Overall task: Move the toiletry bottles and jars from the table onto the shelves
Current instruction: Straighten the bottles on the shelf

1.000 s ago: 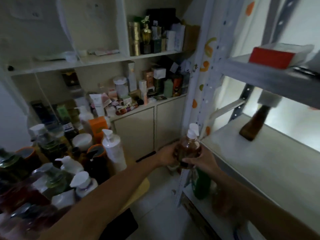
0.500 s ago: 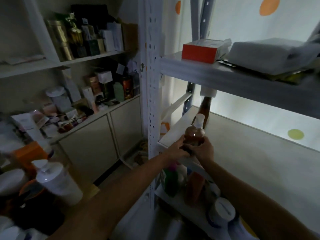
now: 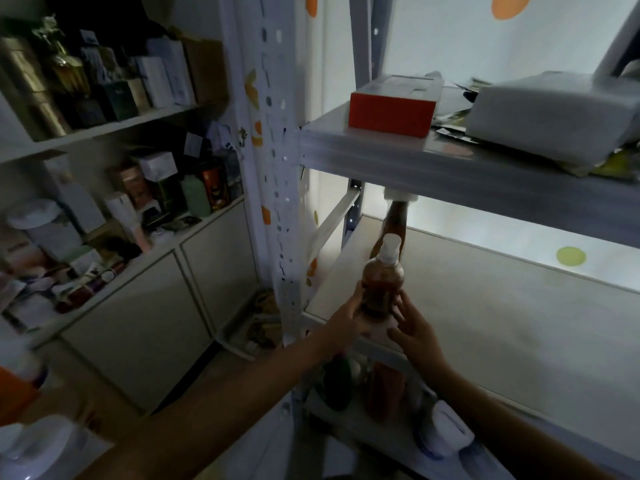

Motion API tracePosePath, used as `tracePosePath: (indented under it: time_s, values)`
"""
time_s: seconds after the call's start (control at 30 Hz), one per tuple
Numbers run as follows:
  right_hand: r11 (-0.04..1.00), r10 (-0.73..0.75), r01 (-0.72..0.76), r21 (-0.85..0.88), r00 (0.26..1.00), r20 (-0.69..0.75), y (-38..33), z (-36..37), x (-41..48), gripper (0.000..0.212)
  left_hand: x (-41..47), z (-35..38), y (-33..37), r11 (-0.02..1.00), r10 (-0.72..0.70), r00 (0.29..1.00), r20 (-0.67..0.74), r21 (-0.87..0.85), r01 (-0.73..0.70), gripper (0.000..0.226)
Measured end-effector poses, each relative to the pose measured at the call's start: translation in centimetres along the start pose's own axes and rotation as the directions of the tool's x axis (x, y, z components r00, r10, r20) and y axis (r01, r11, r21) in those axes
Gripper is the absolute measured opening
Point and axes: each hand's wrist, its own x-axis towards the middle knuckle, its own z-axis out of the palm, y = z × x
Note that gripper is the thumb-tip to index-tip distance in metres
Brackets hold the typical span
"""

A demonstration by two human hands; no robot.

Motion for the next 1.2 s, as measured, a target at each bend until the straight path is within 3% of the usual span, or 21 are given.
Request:
tracePosePath:
  time_s: [0.33,0.7,0.87,1.0,1.1,1.2]
  values:
    - [0.996,0.064,-0.051,0.075,0.98,-0.189,-0.5,1.7,4.4,0.081,6.3,-1.9,-1.5,0.998,-0.055,0.993,0.106,-0.036,0.059,0.083]
    - [0.993,0.094,-0.082,0.085,0.984,-0.152,-1.2,1.6,5.4,0.086,8.2,-1.8,-1.4,0.991,-0.086,0.988,0.128,-0.095,0.099,0.09]
    - [0.989,0.108,-0.098,0.115,0.991,-0.084,-1.5,1.8,3.4,0.086,6.5,-0.9,-1.3,0.984,-0.081,0.996,-0.021,0.156,0.083,0.082]
    - [1.0,-0.014,0.015,-0.016,0.999,0.029,-1.1,3.4,-0.1,0.094,2.7,-0.5,-3.6,0.81,-0.108,0.976,-0.191,0.553,0.198,0.087]
    - [0.985,-0.079,0.105,-0.139,0.979,0.185,0.0,5.5,-1.8,0.091,-1.3,-1.2,-4.8,0.74,-0.117,0.947,-0.3,0.61,0.284,0.083]
    - [0.932,-0.19,0.282,-0.227,0.915,0.357,-0.2,8.7,-3.2,0.083,-7.0,-2.1,-5.0,0.668,-0.145,0.905,-0.399,0.636,0.387,0.079]
